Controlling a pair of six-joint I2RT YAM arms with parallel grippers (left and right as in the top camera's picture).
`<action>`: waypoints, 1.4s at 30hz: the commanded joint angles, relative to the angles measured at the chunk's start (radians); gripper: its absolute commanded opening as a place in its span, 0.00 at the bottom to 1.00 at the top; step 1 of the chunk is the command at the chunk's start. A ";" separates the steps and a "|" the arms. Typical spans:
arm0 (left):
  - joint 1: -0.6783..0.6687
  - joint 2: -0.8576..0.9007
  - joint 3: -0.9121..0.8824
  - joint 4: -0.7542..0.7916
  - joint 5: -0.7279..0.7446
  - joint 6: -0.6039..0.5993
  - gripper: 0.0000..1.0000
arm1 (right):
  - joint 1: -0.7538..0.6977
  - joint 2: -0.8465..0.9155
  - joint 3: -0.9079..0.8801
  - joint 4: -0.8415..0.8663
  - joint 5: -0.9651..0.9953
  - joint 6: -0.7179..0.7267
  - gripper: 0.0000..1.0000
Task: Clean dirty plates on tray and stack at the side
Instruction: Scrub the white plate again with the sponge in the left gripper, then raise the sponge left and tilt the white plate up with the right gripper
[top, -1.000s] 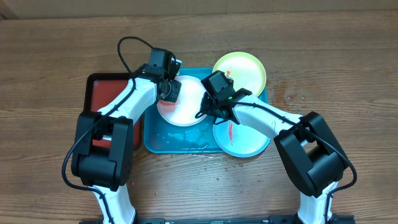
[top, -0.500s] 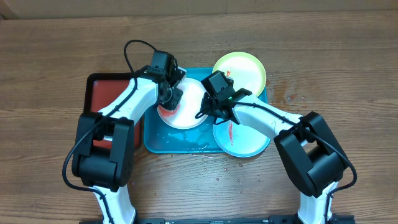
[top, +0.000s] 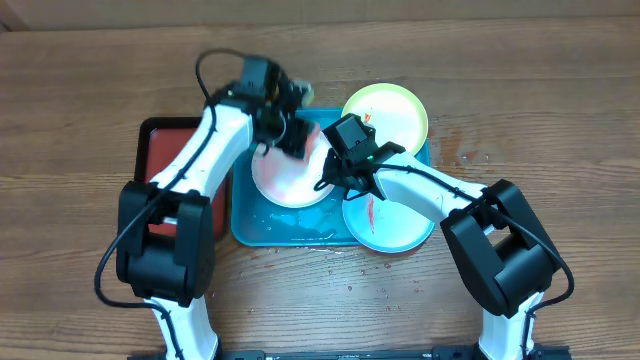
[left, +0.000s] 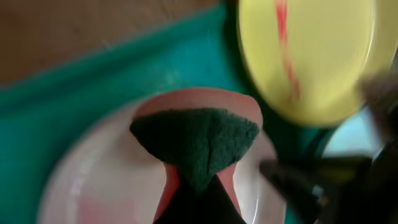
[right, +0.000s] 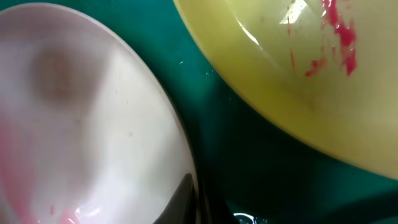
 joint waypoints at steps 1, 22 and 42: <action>0.032 -0.009 0.165 -0.054 -0.146 -0.177 0.04 | 0.003 0.017 0.000 -0.016 -0.002 -0.026 0.04; 0.200 -0.053 0.571 -0.640 -0.439 -0.356 0.04 | 0.304 -0.171 0.243 -0.348 1.050 -0.236 0.04; 0.236 -0.051 0.540 -0.690 -0.358 -0.359 0.04 | 0.500 -0.174 0.244 -0.441 1.547 -0.243 0.04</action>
